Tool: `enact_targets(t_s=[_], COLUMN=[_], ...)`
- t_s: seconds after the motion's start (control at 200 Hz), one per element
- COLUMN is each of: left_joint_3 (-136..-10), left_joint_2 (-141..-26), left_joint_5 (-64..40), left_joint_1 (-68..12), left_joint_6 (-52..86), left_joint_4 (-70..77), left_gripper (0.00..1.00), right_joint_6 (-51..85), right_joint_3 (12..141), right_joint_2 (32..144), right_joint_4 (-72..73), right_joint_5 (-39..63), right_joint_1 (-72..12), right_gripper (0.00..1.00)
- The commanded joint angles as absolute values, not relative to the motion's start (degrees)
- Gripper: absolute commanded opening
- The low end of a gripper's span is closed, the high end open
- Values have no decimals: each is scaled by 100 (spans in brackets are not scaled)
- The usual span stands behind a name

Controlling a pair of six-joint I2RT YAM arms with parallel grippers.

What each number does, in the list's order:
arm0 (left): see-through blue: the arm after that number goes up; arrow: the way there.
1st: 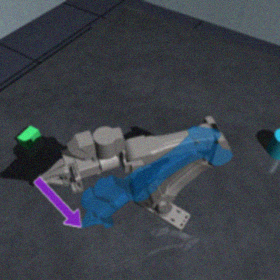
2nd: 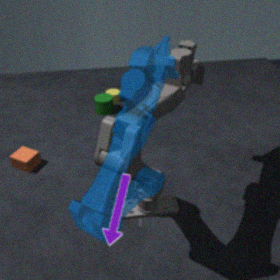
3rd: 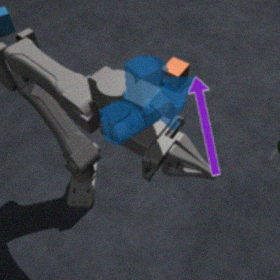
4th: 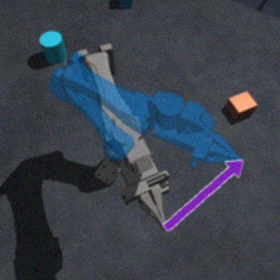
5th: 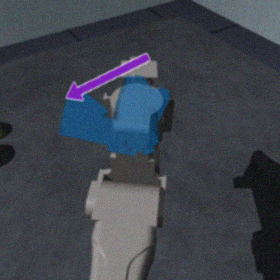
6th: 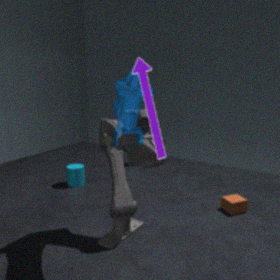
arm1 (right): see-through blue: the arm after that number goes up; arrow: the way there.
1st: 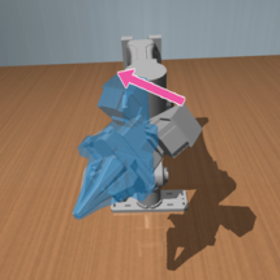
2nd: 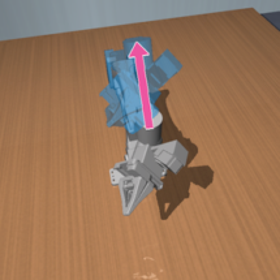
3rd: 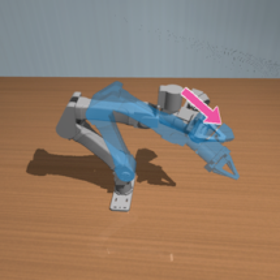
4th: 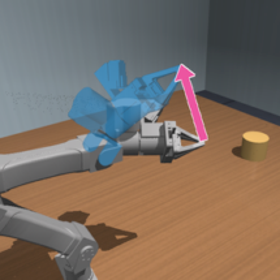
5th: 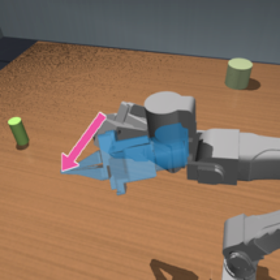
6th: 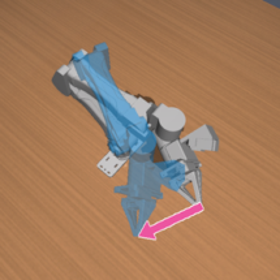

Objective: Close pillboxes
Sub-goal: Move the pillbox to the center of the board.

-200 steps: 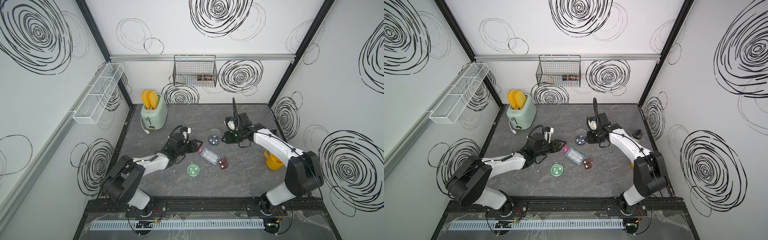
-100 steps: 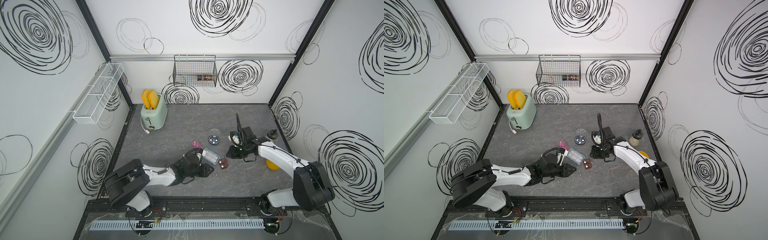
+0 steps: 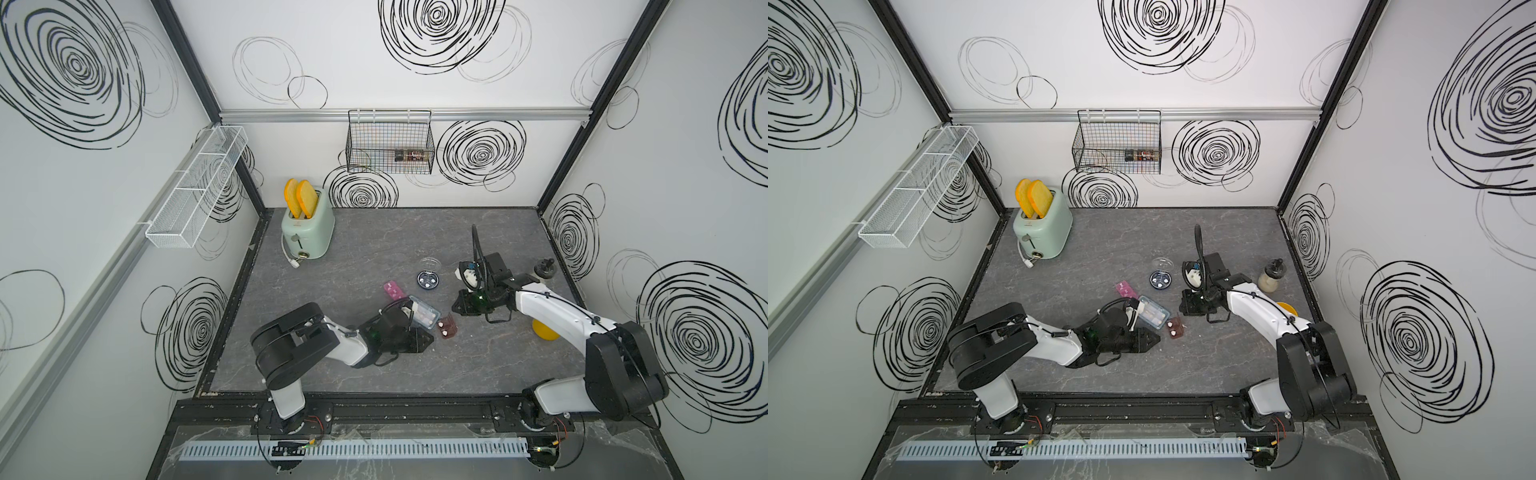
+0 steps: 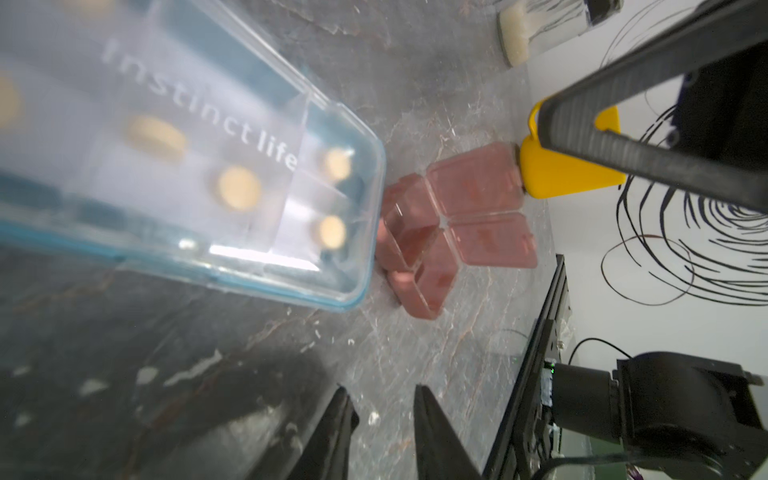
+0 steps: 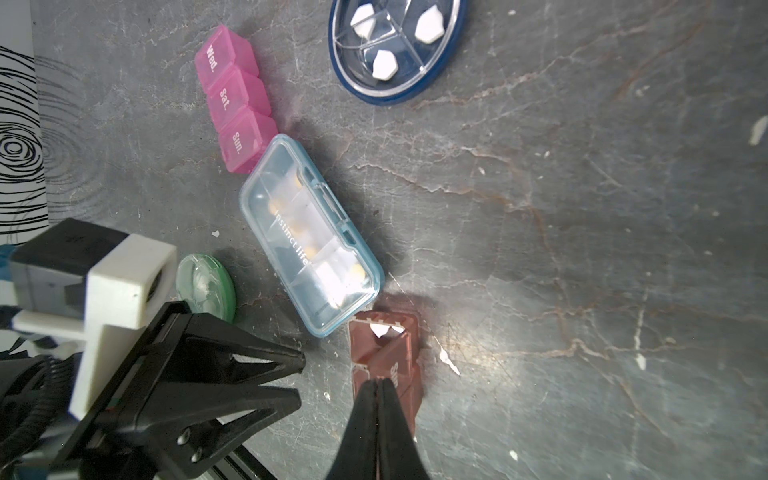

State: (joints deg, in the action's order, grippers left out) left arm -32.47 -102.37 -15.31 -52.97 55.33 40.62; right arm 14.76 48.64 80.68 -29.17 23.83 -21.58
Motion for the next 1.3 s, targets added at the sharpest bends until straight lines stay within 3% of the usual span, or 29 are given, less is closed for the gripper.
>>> enact_targets(t_s=[0.0,0.545,1.296], left_joint_3=[-3446,-3854,-3561], left_joint_2=[-10468,-10838,-10829], left_joint_5=[-1450,-1419,-1468], left_joint_1=[-5139,-4633,-4966], left_joint_6=[5611,5510,5816], left_joint_4=[4430,4547,4963], left_gripper=[30,31,29], right_joint_6=[1406,1353,1414], right_joint_3=[4767,4588,4627], right_joint_2=[8156,8244,8460], right_joint_4=[-2838,-2750,-2631], right_joint_5=[2517,2755,2566], right_joint_1=[-2129,-2153,-2627], right_gripper=[9,9,10])
